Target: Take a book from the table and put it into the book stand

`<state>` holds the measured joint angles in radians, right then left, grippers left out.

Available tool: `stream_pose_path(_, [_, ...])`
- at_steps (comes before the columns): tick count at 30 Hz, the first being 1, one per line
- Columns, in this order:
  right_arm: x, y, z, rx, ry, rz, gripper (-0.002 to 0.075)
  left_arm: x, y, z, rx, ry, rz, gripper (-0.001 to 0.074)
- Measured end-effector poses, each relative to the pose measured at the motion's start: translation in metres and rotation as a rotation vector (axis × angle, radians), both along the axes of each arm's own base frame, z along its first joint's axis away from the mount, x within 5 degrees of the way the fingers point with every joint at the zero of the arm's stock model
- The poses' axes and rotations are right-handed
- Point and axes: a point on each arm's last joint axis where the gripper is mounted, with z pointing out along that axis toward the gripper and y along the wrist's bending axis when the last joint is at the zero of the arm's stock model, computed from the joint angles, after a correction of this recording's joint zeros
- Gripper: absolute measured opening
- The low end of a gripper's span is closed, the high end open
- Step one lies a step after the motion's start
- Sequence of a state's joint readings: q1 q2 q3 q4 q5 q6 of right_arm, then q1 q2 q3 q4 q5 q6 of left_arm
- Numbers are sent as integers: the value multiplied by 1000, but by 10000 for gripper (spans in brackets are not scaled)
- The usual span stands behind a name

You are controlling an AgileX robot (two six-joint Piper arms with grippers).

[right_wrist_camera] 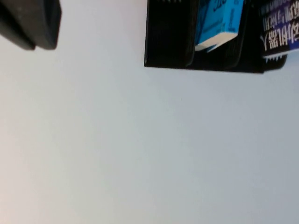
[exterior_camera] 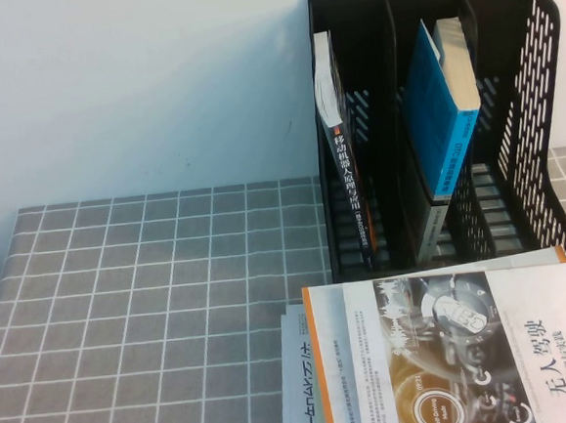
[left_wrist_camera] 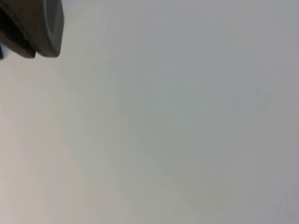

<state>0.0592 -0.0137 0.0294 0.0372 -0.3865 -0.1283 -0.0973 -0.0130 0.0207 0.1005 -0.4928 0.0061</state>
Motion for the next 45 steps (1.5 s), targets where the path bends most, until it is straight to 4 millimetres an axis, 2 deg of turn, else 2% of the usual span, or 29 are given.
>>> stream_pose_path(4, [0, -3, 1, 61, -5, -6, -3, -7, 0, 10, -23, -129, -22, -3])
stream_pose_path(7, [0, -3, 1, 34, -6, -17, -3, -11, 1, 15, -115, -189, -79, -3])
stream_pose_path(9, [0, -2, -1, 12, 7, -20, -3, -10, 4, 14, -204, -171, -91, -3])
stream_pose_path(13, [1, 1, 5, -77, 139, -14, -3, -3, 11, 17, -391, 41, -99, -3])
stream_pose_path(15, [-2, 1, 15, -139, 206, -19, -3, -3, 9, 27, -438, 181, -122, -3])
stream_pose_path(19, [-11, 1, 36, -217, 347, -25, -3, -3, 1, 56, -413, 380, -173, -3])
stream_pose_path(22, [-11, 1, 52, -207, 485, -9, -3, 13, -8, 61, -416, 615, -202, -3])
stream_pose_path(24, [-7, 1, 57, -152, 627, 10, -3, 27, -14, 57, -423, 799, -213, -3])
stream_pose_path(26, [3, 2, 59, -88, 819, 21, -3, 43, -20, 51, -452, 967, -227, -3])
stream_pose_path(29, [26, 5, 58, -73, 1064, 46, -3, 65, -27, 40, -515, 1123, -254, -3])
stream_pose_path(32, [51, 13, 59, -108, 1175, 121, -3, 87, -33, 26, -434, 1227, -273, -3])
stream_pose_path(35, [77, 17, 56, -140, 1273, 164, -3, 101, -42, 17, -456, 1293, -348, -3])
stream_pose_path(40, [117, 20, 27, -139, 1452, 183, -3, 115, -59, 14, -515, 1317, -566, -3])
stream_pose_path(45, [143, 25, 5, -88, 1502, 219, -3, 124, -65, 22, -637, 1241, -666, -3])
